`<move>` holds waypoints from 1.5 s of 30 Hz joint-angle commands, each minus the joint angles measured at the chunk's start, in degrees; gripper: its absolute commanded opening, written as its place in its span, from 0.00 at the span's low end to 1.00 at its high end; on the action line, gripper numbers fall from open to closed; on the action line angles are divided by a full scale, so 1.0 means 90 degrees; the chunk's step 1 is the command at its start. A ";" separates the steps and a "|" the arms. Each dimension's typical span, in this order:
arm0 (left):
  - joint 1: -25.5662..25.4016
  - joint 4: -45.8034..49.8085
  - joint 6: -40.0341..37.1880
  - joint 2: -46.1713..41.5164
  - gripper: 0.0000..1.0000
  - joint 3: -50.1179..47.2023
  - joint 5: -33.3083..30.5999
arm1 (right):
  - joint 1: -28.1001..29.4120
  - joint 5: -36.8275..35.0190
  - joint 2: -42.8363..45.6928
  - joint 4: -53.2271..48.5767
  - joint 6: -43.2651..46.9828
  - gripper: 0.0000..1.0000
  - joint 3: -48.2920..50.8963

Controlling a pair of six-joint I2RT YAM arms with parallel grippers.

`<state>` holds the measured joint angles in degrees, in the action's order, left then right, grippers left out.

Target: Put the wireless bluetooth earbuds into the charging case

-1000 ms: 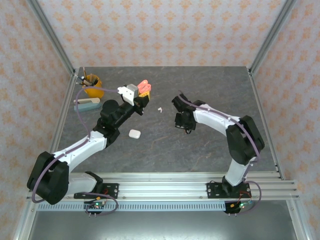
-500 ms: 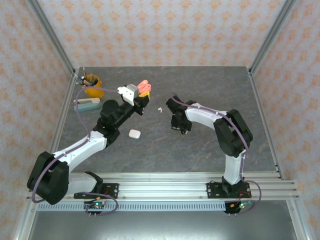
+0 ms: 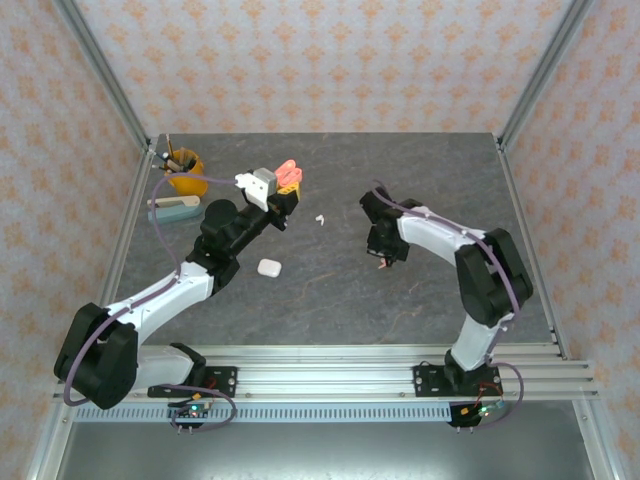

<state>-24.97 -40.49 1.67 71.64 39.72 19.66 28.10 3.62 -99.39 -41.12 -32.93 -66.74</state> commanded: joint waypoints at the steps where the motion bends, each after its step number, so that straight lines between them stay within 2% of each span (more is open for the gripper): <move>1: 0.0049 -0.0218 0.0082 -0.0091 0.00 0.0127 0.0101 | -0.0163 -0.0413 0.0485 -0.0414 0.0182 0.17 0.0165; 6: 0.0042 -0.0189 0.0064 -0.0118 0.00 0.0146 0.0109 | -0.0309 -0.0307 0.0885 -0.0434 0.0159 0.19 0.0469; 10: 0.0042 -0.0198 0.0105 -0.0092 0.00 0.0174 0.0137 | -0.0309 0.0069 0.0842 -0.0371 -0.0170 0.43 0.0535; 18: 0.0042 -0.0216 0.0146 -0.0074 0.00 0.0205 0.0184 | -0.0188 0.0018 0.0561 -0.0477 -0.1698 0.52 0.0425; 26: 0.0040 -0.0277 0.0161 -0.0042 0.00 0.0172 0.0194 | -0.0065 -0.0069 0.0116 -0.0451 -0.2315 0.54 0.0153; 45: 0.0042 -0.0413 0.0185 0.0024 0.00 0.0088 0.0204 | -0.0055 -0.0031 -0.0450 -0.0352 -0.2357 0.51 -0.0126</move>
<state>-24.97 -41.17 3.03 71.64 39.72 20.58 27.33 4.71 -102.67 -43.27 -53.25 -66.92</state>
